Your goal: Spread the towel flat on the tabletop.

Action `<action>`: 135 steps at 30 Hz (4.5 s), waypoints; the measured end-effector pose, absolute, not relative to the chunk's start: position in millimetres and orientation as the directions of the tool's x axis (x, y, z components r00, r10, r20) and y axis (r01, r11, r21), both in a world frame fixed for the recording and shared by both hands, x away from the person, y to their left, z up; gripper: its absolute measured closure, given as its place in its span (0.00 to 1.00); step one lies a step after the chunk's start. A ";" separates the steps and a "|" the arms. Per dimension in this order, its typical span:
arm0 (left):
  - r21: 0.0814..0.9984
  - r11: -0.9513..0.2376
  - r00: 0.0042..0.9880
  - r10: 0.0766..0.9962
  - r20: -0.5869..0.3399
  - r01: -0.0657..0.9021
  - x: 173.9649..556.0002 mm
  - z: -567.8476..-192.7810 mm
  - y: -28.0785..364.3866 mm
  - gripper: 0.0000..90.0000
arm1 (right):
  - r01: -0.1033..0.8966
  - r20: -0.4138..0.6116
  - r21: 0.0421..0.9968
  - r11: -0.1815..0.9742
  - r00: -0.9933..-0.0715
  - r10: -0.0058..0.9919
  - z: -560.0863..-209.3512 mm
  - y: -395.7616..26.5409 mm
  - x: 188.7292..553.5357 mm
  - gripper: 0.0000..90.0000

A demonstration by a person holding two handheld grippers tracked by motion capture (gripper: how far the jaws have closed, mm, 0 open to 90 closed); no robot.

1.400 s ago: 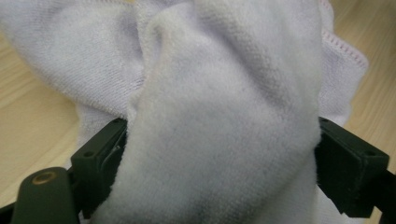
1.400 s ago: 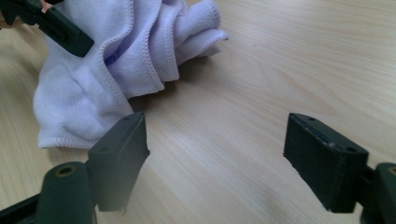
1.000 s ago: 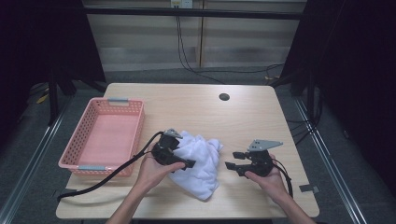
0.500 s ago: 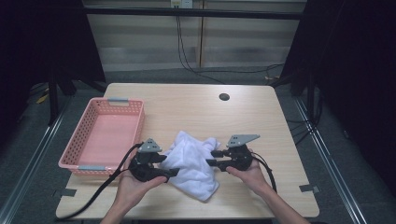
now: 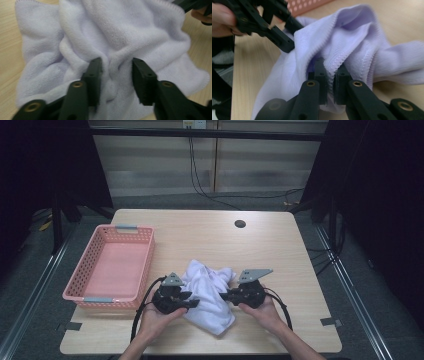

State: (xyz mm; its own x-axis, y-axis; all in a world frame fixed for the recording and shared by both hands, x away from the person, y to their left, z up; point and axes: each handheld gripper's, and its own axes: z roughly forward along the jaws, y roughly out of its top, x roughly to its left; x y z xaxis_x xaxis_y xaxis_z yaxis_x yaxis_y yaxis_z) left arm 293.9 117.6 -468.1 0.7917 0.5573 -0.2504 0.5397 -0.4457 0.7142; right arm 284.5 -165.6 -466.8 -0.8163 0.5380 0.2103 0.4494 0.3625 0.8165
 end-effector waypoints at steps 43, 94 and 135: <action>0.861 -0.157 0.785 0.512 -0.348 0.484 312.4 -402.2 158.2 0.92 | 0.460 0.273 0.886 0.067 -0.631 0.726 -400.9 -266.1 311.5 0.93; 0.790 -0.262 0.752 0.565 -0.340 0.554 290.3 -437.7 173.1 0.87 | 0.558 0.214 0.803 0.211 -0.600 0.771 -455.5 -267.5 283.1 0.54; 0.802 -0.345 0.827 0.475 -0.299 0.488 286.4 -441.3 147.5 0.79 | 0.548 0.234 0.751 0.367 -0.742 0.629 -482.5 -184.0 282.8 0.75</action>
